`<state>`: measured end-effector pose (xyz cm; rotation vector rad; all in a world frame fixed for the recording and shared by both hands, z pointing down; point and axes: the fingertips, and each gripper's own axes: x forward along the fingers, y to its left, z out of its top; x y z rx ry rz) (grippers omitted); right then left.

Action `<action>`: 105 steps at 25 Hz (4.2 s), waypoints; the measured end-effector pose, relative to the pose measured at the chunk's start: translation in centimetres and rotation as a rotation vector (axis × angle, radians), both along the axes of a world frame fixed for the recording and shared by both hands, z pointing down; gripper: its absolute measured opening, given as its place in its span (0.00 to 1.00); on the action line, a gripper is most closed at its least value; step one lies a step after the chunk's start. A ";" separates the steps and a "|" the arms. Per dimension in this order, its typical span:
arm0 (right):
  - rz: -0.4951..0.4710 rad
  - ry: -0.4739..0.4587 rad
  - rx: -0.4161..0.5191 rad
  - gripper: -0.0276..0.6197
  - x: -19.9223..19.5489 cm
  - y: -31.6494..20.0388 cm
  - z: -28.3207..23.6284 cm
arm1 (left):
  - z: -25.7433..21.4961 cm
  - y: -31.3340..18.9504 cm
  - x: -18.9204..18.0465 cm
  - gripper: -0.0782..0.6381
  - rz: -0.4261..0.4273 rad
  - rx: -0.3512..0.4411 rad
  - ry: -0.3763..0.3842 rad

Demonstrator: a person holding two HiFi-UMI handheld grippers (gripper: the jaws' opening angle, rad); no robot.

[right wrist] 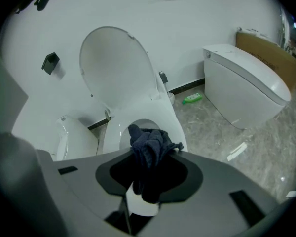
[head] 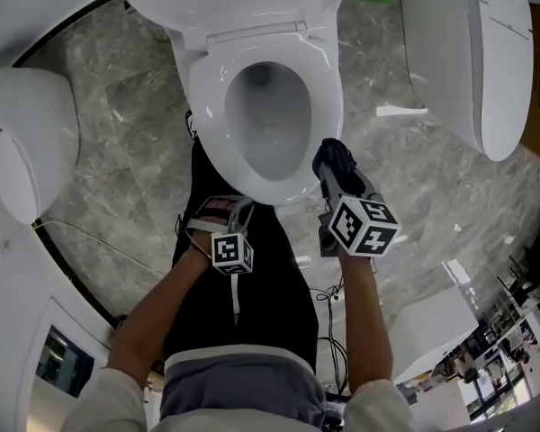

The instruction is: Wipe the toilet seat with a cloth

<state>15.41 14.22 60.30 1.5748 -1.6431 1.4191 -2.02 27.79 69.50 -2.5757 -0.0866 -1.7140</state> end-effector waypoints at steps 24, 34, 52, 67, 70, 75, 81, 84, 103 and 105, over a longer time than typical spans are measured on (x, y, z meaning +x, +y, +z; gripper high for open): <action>0.095 0.238 0.005 0.21 1.8 -13.7 9.5 | -10.7 -12.3 -7.4 0.12 -0.807 -0.227 0.196; 0.139 0.273 -0.032 0.21 0.5 -16.3 11.0 | -10.3 -11.6 -10.0 0.12 -0.822 -0.285 0.208; 0.250 0.298 -0.010 0.21 -4.3 -20.0 11.2 | -10.9 -17.5 -14.5 0.12 -1.009 -0.337 0.272; -0.015 0.253 0.076 0.21 -10.9 -21.0 11.7 | -11.2 -20.9 -13.4 0.12 -1.154 -0.353 0.319; -0.079 0.250 0.084 0.21 -12.2 -20.8 11.6 | -11.6 -21.2 -12.6 0.12 -1.150 -0.352 0.329; -0.202 0.253 0.107 0.21 -14.8 -20.6 11.5 | -11.6 -20.7 -12.7 0.12 -1.149 -0.352 0.317; -0.320 0.247 0.129 0.21 -16.9 -20.1 11.2 | -11.3 -19.9 -13.1 0.12 -1.160 -0.349 0.294; -0.371 0.230 0.139 0.21 -17.9 -19.6 11.1 | -11.3 -19.5 -13.0 0.12 -1.170 -0.349 0.293; -0.677 0.108 0.221 0.21 -23.0 -15.3 9.9 | -11.4 -17.2 -11.1 0.12 -1.159 -0.341 0.283; -0.698 0.097 0.225 0.21 -23.4 -14.7 9.7 | -11.4 -17.0 -11.0 0.12 -1.167 -0.342 0.283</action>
